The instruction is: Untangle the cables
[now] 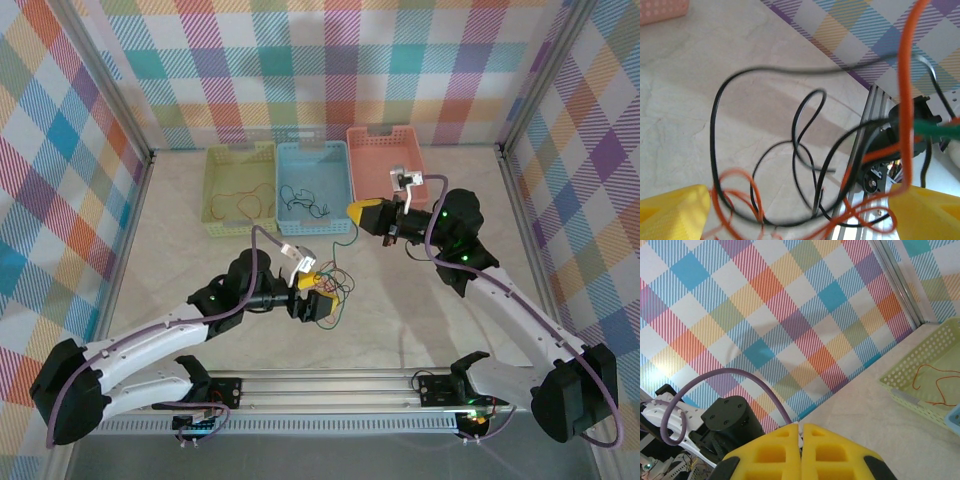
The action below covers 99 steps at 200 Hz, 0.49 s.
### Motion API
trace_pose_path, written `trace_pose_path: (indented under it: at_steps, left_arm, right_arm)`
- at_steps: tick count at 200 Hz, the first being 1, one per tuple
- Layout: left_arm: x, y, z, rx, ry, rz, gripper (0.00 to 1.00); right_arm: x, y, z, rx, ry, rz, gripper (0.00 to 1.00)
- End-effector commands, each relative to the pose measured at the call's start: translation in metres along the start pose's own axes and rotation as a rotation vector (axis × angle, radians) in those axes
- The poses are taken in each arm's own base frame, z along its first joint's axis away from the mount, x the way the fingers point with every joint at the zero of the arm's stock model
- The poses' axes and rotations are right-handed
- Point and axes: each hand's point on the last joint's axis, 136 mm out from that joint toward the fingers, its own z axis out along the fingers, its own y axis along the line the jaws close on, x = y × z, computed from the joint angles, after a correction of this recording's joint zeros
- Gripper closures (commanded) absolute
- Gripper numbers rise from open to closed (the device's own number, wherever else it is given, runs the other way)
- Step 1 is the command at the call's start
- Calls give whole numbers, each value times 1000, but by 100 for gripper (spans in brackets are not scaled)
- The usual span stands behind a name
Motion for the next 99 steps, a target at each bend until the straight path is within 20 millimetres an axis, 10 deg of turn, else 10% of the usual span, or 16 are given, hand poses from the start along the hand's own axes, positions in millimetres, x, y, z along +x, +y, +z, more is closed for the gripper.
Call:
trace_pose_path:
  at_steps: [1,25,99]
  left_arm:
    - [-27,-12,2,21,-81,65,11]
    - [-29,-12,6,25,-89,64,19]
    - [-20,-6,0,-8,-75,26,85]
  right_arm:
    - [-7,8,4,-22,-9,-26,100]
    - [-4,8,5,-19,-5,-24,100]
    - [-2,8,1,-3,-17,-34,100]
